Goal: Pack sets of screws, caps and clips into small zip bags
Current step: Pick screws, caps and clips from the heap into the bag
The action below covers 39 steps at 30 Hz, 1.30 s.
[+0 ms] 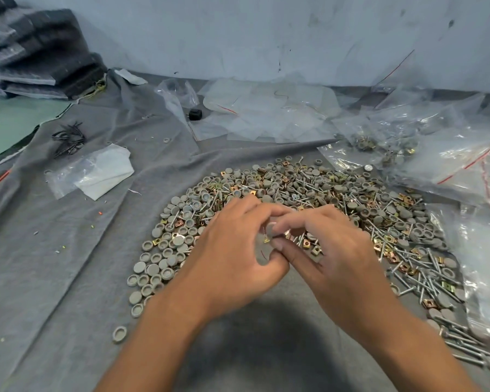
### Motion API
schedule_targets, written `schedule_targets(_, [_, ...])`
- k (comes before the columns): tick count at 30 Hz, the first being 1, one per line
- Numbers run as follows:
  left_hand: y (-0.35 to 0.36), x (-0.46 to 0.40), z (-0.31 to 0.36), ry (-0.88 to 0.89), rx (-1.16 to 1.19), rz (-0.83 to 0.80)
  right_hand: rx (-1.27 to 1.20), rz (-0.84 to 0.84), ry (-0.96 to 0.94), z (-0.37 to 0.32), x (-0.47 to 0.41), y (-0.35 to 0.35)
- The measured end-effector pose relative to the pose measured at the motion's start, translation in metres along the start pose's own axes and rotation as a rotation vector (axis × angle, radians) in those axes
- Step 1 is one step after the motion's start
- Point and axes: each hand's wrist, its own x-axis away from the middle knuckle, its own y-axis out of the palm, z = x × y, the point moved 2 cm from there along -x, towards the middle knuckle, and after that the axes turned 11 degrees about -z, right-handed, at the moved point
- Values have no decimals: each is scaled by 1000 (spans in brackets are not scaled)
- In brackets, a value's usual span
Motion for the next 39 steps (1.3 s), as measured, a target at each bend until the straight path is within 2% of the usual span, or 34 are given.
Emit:
schedule_targets(5, [-1, 1, -2, -19, -17, 13, -75, 26, 15, 3, -1, -7])
schedule_targets(8, [-9, 2, -5, -36, 13, 79, -108, 39, 114, 10, 3, -6])
schedule_targets(9, [-14, 3, -8, -44, 47, 129, -110, -24, 180, 13, 5, -1])
schedule_targets(11, [-26, 4, -13, -65, 137, 257, -77, -267, 298, 17, 14, 20])
schedule_targets(13, [-33, 5, -18, -90, 213, 365, 14, -461, 297, 15, 24, 44])
schedule_targets(14, [-35, 6, -19, -105, 232, 394, 40, -500, 289, 13, 27, 54])
schedule_targets(20, [-35, 6, -16, -127, 187, 424, 218, -469, 261, 2, 26, 74])
schedule_targets(23, [-35, 7, -15, -130, 173, 420, 206, -442, 239, 0, 27, 72])
schedule_targets(39, [-33, 5, -15, -119, 157, 413, 120, -528, 227, -2, 30, 68])
